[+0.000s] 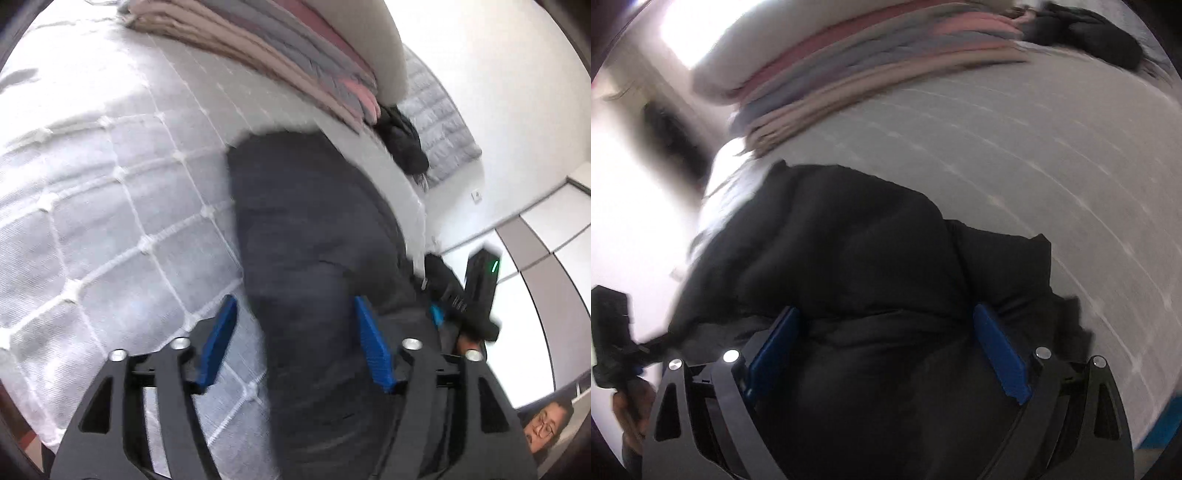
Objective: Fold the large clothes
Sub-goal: 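Carry the jacket bundle with both tools toward the pillow stack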
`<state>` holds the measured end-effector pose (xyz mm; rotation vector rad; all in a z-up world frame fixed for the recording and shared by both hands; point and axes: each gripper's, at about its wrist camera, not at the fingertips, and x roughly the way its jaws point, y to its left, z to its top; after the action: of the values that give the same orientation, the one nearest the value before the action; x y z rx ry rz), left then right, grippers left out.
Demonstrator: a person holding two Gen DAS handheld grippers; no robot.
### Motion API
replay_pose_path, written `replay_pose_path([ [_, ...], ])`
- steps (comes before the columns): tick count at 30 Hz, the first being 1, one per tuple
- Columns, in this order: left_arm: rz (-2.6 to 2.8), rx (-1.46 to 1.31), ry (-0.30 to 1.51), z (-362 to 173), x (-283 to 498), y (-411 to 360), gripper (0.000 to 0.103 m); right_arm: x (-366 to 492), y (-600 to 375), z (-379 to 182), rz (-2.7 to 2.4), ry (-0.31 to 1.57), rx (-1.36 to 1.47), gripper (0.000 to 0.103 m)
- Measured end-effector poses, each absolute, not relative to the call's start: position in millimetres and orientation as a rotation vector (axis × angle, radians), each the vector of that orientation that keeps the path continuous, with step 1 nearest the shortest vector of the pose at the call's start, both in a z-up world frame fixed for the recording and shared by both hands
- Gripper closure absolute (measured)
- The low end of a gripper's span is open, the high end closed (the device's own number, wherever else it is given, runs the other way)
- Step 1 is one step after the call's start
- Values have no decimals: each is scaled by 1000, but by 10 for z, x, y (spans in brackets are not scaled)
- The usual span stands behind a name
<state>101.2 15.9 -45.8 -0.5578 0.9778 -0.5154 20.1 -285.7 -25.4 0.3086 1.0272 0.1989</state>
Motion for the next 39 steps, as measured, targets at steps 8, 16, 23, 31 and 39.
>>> replay_pose_path([
  [8, -581, -616, 809, -203, 921, 211, 31, -515, -2786, 294, 346, 889, 341, 12],
  [16, -608, -415, 941, -429, 943, -279, 30, -546, -2861, -261, 290, 1132, 363, 7],
  [23, -504, -520, 899, -350, 954, 218, 25, -953, -3450, 10, 210, 1040, 490, 7],
  [31, -527, -766, 1120, -918, 1328, 382, 24, -947, -3922, -702, 272, 1198, 862, 7],
  [39, -636, -835, 1179, -1118, 1377, 112, 20, -675, -3891, -1089, 466, 1184, 1157, 7],
])
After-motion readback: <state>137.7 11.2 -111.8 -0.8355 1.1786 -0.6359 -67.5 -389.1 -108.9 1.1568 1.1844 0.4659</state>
